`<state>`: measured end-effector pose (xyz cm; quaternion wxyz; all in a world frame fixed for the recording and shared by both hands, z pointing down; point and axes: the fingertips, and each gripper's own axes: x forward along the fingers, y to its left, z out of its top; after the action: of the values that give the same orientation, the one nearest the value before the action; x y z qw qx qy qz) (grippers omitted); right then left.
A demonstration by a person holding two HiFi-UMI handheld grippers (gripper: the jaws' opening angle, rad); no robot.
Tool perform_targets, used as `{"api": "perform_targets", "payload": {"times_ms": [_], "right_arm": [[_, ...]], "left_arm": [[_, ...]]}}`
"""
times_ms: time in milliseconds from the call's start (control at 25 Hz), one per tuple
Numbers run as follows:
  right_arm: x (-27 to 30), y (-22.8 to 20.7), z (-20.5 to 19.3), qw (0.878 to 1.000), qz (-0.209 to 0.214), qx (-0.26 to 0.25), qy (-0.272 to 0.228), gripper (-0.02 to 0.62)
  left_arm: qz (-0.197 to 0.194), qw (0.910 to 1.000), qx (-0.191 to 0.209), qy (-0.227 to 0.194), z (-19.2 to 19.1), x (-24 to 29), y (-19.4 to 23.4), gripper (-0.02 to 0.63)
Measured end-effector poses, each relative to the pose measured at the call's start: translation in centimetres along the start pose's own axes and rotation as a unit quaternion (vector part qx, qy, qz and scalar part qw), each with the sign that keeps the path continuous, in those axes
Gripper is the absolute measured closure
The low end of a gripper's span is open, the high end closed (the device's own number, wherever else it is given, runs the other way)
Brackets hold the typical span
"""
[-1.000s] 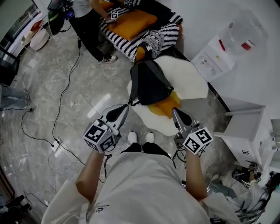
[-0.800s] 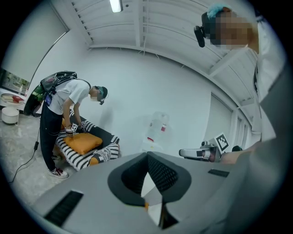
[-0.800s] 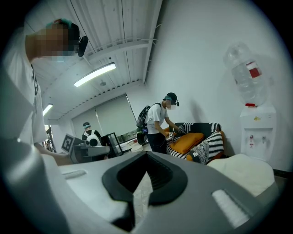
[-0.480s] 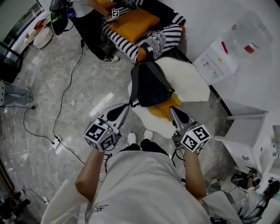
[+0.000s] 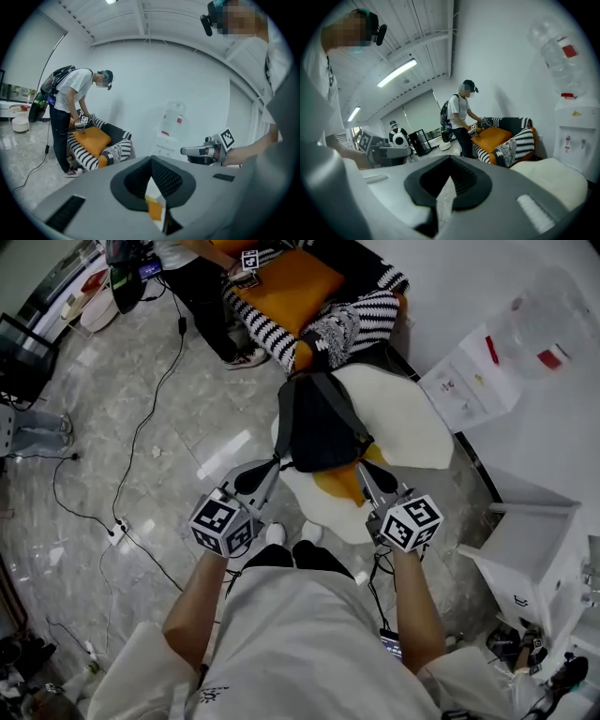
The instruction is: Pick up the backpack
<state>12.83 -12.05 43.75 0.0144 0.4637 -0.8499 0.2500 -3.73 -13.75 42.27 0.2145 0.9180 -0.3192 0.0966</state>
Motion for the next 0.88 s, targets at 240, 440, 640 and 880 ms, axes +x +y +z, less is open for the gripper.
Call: {"api": "perform_targets", "payload": {"times_ms": [240,440,640,880], "right_arm": [[3.3,-4.1,-1.5,0.999,0.017,0.009,0.026,0.594],[7.0,-7.9,-3.8,0.998,0.013,0.026,0.050,0.594],[10.4,-10.7,-6.2,0.997,0.002,0.036,0.071,0.594],[14.5,-14.2,-9.9,0.995,-0.021,0.033,0.095,0.594]], "left_arm": [[0.026,0.9993,-0.015,0.020,-2.2,2.9,1.9,0.612],[0.060,0.9970,-0.023,0.044,-4.3,5.5,5.8,0.612],[0.082,0.9946,-0.036,0.051,-6.1,8.0,9.9,0.612],[0.093,0.9921,-0.062,0.056,-9.7,11.5,16.0,0.612]]}}
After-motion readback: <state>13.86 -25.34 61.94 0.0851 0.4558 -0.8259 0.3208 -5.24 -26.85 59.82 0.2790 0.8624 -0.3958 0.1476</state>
